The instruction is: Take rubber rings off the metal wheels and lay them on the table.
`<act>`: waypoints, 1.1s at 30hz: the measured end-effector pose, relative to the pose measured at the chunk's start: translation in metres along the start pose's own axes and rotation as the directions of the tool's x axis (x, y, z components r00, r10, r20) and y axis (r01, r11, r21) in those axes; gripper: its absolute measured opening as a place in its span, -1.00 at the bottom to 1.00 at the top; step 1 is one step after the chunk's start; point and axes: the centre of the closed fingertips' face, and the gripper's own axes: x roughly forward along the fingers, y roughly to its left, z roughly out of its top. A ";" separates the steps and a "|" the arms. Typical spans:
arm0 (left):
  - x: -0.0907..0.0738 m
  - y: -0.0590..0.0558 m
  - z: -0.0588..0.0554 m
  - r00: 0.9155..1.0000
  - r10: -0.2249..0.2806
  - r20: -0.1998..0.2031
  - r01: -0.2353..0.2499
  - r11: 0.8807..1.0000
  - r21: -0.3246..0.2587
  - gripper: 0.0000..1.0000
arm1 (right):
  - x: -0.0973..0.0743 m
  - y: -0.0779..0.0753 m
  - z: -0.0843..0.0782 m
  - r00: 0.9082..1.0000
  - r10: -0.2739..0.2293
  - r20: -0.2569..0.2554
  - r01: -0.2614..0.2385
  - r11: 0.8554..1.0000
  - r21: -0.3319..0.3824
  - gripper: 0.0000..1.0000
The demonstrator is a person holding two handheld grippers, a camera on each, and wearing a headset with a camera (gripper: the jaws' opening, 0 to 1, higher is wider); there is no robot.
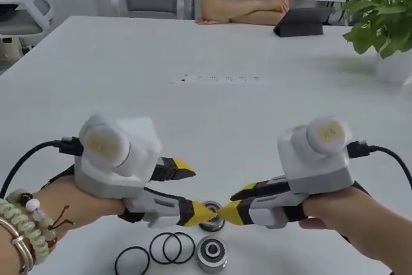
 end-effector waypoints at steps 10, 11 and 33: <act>0.007 -0.006 -0.003 1.000 -0.021 0.004 0.021 1.000 -0.014 -0.39 | 0.002 0.006 -0.007 0.999 0.032 -0.026 -0.033 0.999 -0.028 -0.56; 0.008 -0.007 -0.003 1.000 -0.024 0.004 0.024 1.000 -0.015 -0.40 | 0.003 0.007 -0.007 0.999 0.037 -0.029 -0.038 0.999 -0.028 -0.56; 0.018 -0.017 -0.010 0.999 -0.045 0.001 0.045 0.999 -0.008 -0.81 | 0.009 0.008 -0.019 0.998 0.011 -0.066 -0.021 0.988 -0.154 -0.90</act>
